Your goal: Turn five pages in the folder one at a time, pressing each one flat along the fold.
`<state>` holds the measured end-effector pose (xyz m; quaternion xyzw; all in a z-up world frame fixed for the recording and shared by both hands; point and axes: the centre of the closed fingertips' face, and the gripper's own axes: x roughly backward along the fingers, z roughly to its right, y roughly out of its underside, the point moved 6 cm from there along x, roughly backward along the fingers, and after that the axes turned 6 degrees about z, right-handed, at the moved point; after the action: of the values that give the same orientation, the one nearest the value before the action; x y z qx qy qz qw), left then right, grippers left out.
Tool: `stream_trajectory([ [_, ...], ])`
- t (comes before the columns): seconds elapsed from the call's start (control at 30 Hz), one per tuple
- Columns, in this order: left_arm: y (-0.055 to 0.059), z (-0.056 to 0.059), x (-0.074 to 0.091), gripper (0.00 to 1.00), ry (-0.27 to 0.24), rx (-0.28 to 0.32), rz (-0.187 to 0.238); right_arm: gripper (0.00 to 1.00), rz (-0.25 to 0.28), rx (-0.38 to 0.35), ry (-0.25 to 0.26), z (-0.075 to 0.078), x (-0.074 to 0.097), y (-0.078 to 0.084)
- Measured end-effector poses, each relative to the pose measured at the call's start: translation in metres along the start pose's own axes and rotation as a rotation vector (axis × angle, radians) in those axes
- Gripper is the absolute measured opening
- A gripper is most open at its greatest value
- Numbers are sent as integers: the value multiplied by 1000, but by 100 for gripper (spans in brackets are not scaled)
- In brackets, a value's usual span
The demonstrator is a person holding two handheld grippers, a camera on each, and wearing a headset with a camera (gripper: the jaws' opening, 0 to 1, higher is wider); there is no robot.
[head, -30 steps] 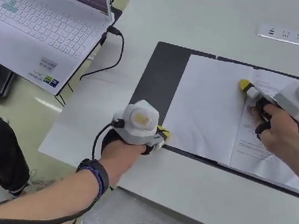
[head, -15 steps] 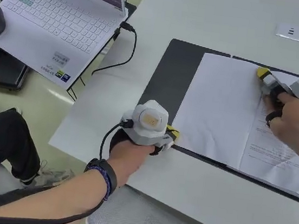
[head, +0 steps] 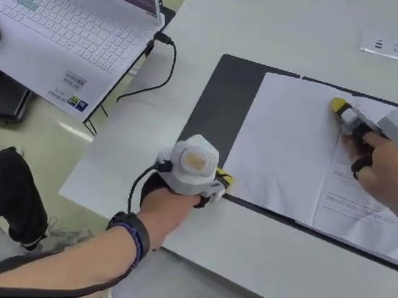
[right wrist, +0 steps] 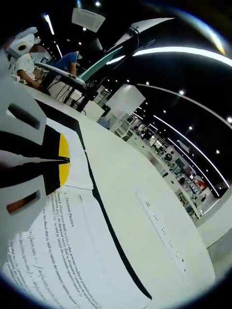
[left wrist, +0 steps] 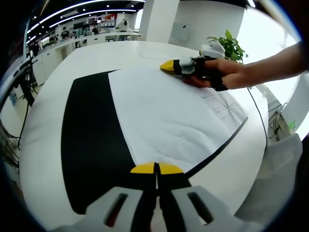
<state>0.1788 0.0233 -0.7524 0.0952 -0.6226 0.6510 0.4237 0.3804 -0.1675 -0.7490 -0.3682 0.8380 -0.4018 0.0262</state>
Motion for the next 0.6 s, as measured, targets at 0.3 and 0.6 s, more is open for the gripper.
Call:
stream_trajectory([
  [0.3,0,1,2,0,3,-9,0,0,-48,57,-48,-25,27,15],
  [0.6,0,2,4,0,2,-12,7,0,-55,77,-66,-36,47,32],
])
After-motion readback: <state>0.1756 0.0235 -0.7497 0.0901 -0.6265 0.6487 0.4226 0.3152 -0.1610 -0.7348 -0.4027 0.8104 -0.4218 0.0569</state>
